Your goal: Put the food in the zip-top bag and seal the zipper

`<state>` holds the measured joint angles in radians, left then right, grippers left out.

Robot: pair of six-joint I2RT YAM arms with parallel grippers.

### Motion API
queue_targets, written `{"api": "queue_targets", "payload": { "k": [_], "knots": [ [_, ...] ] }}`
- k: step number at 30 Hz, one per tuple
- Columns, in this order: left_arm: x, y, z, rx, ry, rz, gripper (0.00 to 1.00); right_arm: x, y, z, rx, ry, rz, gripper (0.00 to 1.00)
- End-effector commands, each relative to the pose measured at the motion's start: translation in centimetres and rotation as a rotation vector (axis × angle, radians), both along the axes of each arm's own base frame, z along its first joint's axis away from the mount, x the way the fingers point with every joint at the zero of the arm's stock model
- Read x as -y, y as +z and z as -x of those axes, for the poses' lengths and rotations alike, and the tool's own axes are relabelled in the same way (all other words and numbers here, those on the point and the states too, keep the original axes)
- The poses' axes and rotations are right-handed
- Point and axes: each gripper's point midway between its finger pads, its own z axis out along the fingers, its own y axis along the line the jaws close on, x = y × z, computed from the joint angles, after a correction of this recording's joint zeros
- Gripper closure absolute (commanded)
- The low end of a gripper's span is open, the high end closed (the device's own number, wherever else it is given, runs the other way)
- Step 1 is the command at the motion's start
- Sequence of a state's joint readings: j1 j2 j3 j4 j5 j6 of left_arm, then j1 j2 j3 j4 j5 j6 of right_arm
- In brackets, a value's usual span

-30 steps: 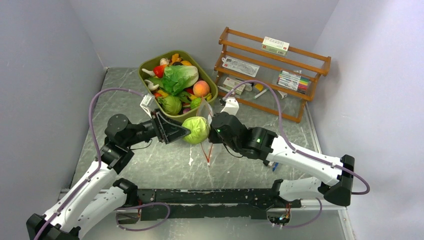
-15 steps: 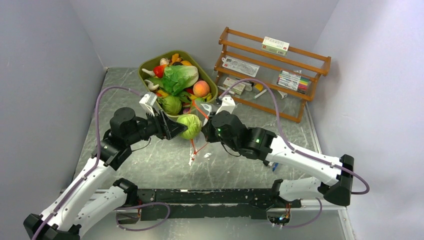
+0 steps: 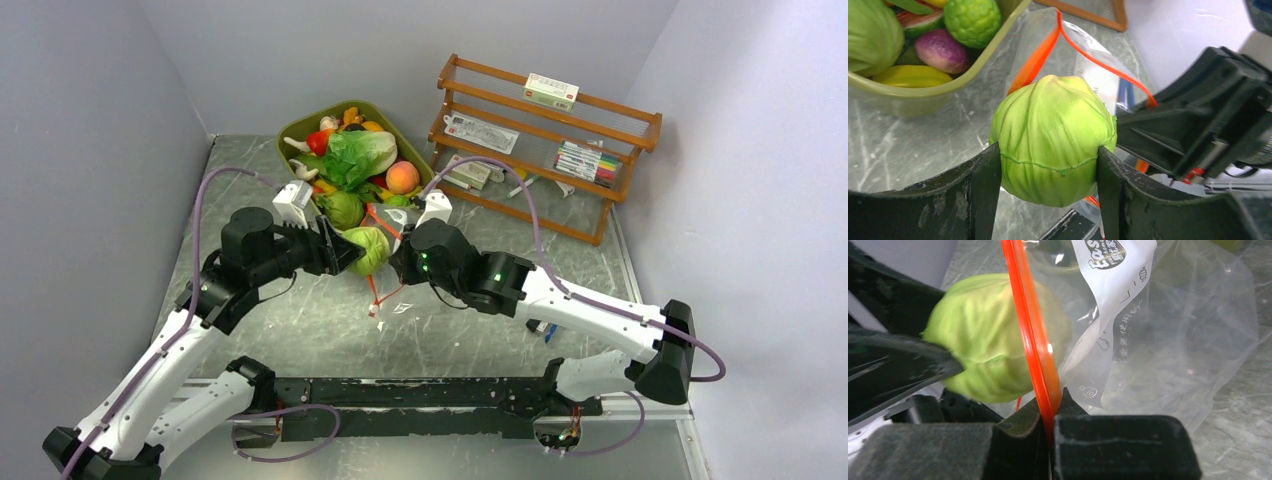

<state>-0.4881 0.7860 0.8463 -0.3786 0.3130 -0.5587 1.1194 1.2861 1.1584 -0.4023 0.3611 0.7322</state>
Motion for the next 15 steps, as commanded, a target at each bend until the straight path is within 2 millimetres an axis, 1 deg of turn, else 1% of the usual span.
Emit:
{"api": "queue_targets", "payload": {
  "k": [1,4,6,8,11,15],
  "knots": [
    [-1.8,-0.8,-1.1,-0.009,0.096,-0.096,0.58,-1.7,3.2,0.5,0.029,0.045,-0.104,1.00],
    [-2.4,-1.3,-1.4,-0.020,0.127,-0.135,0.58,-1.5,2.9,0.4,0.029,0.041,-0.095,1.00],
    [-2.2,-1.2,-1.5,-0.018,0.114,-0.136,0.58,-1.8,3.0,0.4,0.034,0.053,-0.102,1.00],
    [-2.0,-1.1,-1.5,-0.018,0.103,-0.128,0.58,-2.3,2.9,0.4,0.036,0.069,-0.104,1.00],
    [-2.0,-1.5,-1.7,-0.033,0.107,-0.143,0.59,-3.2,3.0,0.3,0.044,0.092,-0.108,1.00],
    [-2.1,-2.0,-1.7,-0.049,0.109,-0.165,0.58,-4.3,2.6,0.1,0.047,0.115,-0.101,1.00]
  ]
}}
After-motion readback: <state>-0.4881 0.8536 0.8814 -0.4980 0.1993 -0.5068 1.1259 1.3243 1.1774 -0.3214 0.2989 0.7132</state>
